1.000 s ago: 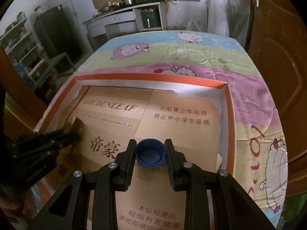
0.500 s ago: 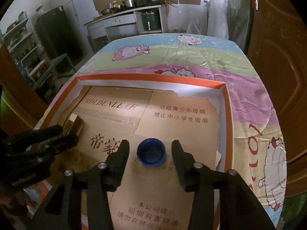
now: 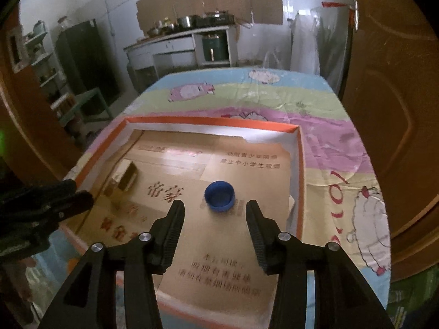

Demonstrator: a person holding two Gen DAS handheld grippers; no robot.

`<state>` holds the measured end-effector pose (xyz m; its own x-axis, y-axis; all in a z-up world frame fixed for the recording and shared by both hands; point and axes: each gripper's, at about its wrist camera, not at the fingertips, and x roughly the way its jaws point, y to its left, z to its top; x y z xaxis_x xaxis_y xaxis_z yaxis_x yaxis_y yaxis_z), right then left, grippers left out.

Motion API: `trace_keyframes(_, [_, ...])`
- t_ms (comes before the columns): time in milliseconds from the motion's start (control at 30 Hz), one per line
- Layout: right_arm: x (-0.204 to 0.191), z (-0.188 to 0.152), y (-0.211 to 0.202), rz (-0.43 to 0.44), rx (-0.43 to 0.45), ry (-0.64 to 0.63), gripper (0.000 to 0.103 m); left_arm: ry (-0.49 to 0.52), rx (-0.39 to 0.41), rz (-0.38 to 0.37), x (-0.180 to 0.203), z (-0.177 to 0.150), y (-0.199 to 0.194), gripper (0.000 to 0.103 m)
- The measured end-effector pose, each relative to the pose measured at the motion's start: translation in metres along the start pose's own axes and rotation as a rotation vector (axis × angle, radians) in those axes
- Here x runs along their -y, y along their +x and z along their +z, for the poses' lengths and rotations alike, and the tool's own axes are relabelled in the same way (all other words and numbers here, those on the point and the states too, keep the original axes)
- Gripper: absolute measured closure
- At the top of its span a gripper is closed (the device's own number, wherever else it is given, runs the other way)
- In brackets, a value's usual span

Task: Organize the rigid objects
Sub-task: 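Lift both open grippers out of the tray back toward the items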

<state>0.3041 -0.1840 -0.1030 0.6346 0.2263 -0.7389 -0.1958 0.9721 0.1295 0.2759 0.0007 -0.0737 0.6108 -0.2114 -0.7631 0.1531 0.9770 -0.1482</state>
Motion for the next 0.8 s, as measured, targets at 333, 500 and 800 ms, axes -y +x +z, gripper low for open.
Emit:
trace_keyframes(333, [-0.017, -0.034, -0.056, -0.016, 0.046, -0.009, 0.055, 0.020, 0.090, -0.015, 0.012, -0.023, -0.048, 0.049])
trace_keyframes(500, [-0.027, -0.051, -0.078, -0.035, 0.068, -0.007, 0.055, 0.034, 0.136, 0.014, 0.015, -0.036, -0.069, 0.049])
trace_keyframes(800, [-0.050, -0.088, -0.116, -0.034, 0.091, -0.033, 0.055, -0.016, 0.190, 0.022, 0.007, -0.066, -0.111, 0.049])
